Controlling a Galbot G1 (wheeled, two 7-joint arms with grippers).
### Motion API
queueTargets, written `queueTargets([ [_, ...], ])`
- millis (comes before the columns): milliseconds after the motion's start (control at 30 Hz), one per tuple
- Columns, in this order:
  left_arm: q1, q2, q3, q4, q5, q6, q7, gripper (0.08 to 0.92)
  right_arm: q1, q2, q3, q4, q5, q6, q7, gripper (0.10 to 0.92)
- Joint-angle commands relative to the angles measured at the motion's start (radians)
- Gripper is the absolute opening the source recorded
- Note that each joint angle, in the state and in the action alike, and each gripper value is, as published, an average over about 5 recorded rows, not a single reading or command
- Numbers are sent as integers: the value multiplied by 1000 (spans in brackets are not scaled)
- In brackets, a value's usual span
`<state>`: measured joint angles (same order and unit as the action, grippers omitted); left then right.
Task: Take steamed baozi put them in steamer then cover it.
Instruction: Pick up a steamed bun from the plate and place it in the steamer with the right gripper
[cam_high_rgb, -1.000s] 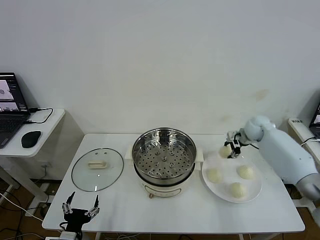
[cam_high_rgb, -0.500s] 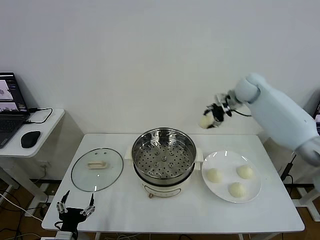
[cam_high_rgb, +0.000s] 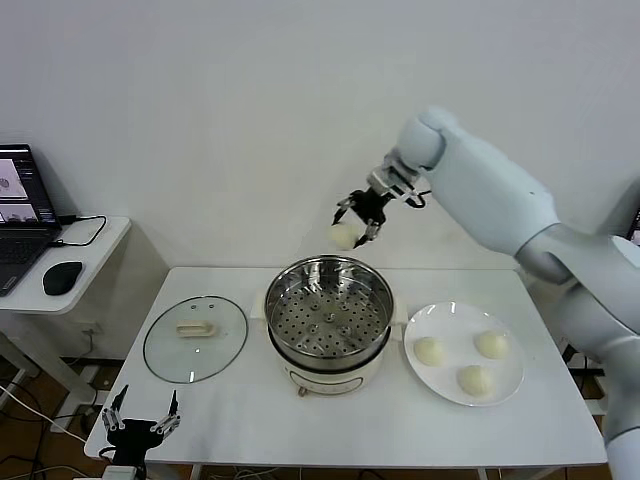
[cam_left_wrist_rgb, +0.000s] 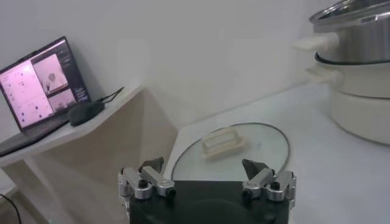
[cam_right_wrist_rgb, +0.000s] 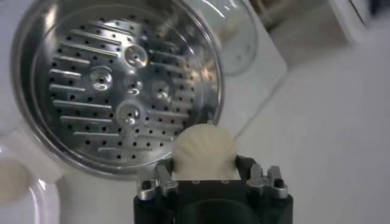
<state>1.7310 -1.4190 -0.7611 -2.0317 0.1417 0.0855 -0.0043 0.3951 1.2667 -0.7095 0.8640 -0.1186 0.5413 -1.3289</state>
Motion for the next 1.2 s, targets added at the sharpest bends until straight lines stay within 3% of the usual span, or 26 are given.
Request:
queueTargets([
  [33, 7, -7, -2, -9, 0, 0, -3, 823, 0, 91, -76, 86, -228, 287, 7, 645],
  [400, 9, -15, 1, -10, -5, 4, -1, 823, -84, 127, -41, 39, -381, 286, 48, 647],
  [1200, 0, -14, 10, 10, -9, 7, 2, 823, -184, 155, 18, -16, -529, 271, 154, 647],
])
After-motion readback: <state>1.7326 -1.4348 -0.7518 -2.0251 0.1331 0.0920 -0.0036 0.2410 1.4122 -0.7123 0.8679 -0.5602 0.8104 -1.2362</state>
